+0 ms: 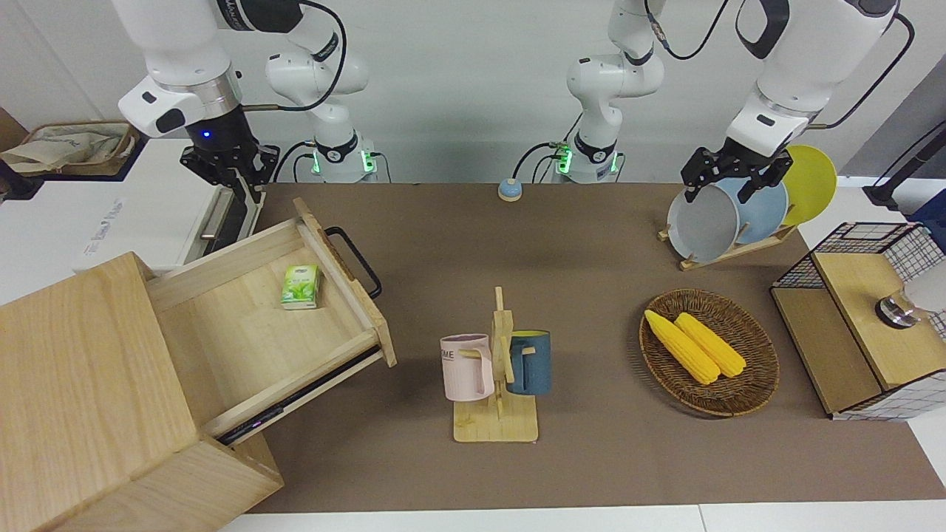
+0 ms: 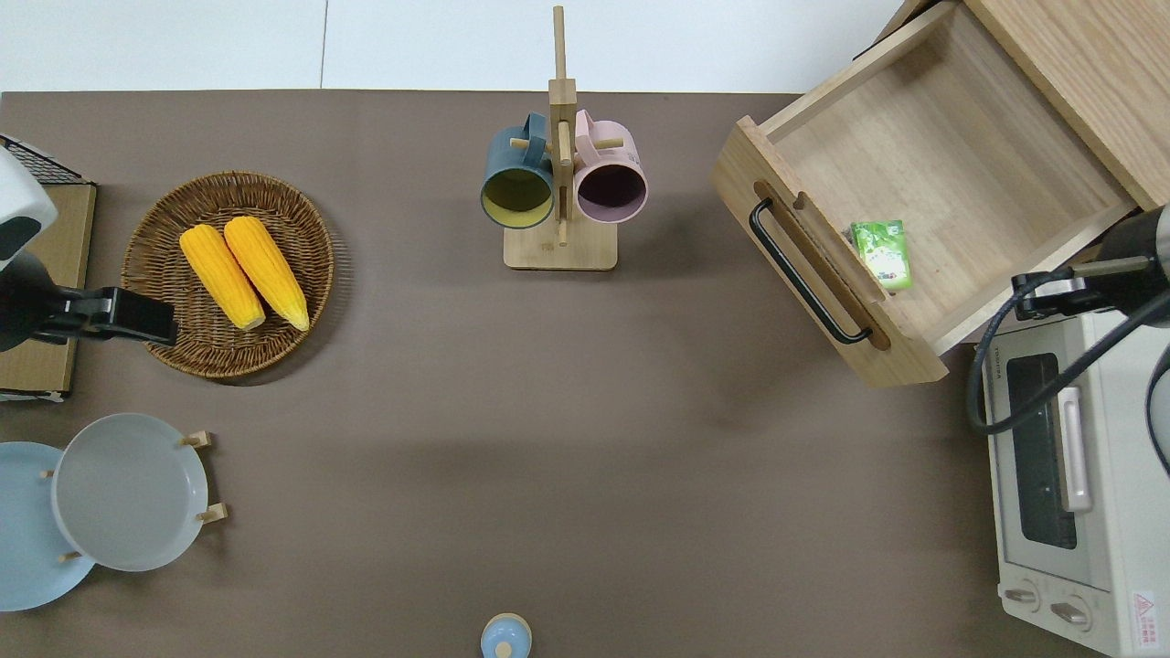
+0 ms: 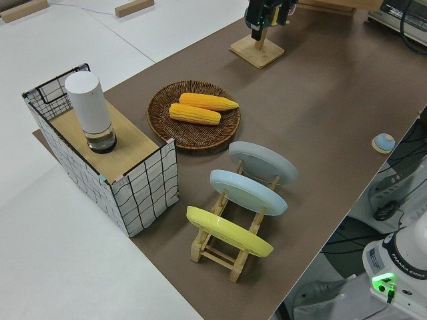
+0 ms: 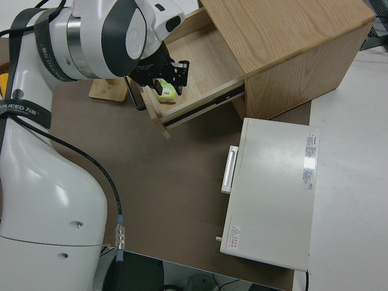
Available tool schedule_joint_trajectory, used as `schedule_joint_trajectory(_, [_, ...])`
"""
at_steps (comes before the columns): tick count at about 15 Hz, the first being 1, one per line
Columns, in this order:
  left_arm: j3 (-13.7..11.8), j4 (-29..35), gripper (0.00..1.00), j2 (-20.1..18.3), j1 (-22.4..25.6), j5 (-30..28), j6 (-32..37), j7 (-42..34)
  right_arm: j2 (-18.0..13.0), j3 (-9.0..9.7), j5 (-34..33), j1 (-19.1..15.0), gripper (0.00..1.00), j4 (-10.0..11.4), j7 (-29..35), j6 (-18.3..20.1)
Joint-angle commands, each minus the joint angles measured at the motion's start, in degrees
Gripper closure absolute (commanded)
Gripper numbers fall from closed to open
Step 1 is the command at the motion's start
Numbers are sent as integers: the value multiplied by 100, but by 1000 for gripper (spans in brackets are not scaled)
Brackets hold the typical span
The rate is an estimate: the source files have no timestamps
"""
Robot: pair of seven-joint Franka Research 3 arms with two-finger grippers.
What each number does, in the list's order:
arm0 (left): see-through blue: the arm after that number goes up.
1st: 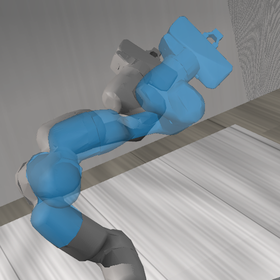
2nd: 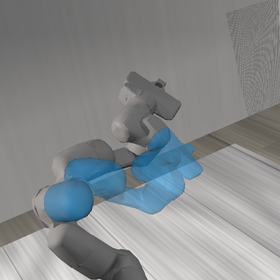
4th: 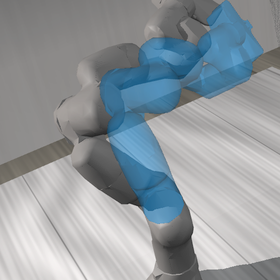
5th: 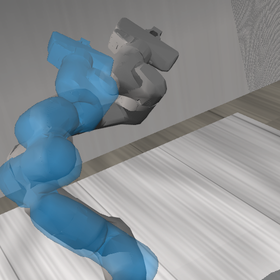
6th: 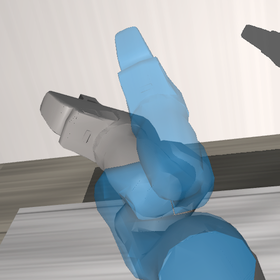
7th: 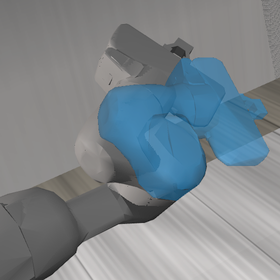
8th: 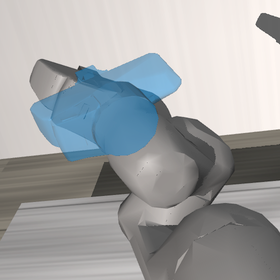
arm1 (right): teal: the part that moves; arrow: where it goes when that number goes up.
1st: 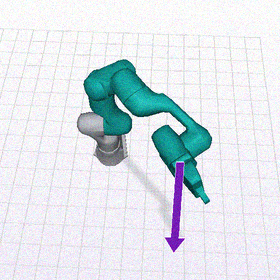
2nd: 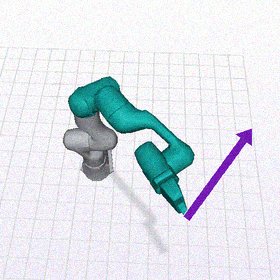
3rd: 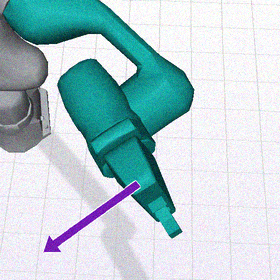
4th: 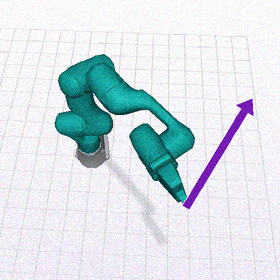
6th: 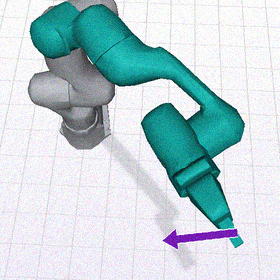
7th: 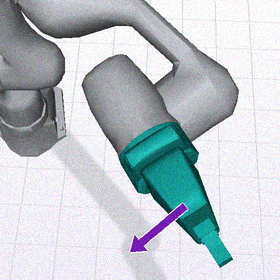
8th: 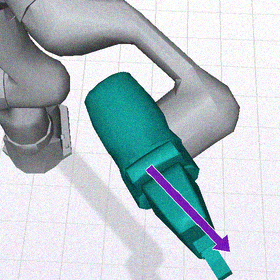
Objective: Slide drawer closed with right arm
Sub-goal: 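Swing the right arm up and press against the drawer's front edge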
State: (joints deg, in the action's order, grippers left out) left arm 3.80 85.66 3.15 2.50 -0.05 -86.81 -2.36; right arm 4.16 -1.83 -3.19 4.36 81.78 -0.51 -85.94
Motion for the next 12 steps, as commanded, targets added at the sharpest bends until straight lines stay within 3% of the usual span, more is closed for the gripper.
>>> schedule_joint_trajectory(1, [-2, -49, 7, -16, -39, 102, 103, 60, -38, 34, -6, -5, 1000, -4, 42, -11])
schedule_joint_trajectory(6, [-2, -58, 7, -25, -39, 102, 103, 60, -73, 200, -15, 3, 1000, -12, 270, 50])
schedule_joint_trajectory(9, [-2, -58, 7, -25, -39, 102, 103, 60, -82, 525, -76, 3, 1000, -205, 822, 313])
schedule_joint_trajectory(12, [-2, -49, 7, -25, -39, 102, 103, 60, -82, 920, -77, 3, 1000, -250, 1534, 384])
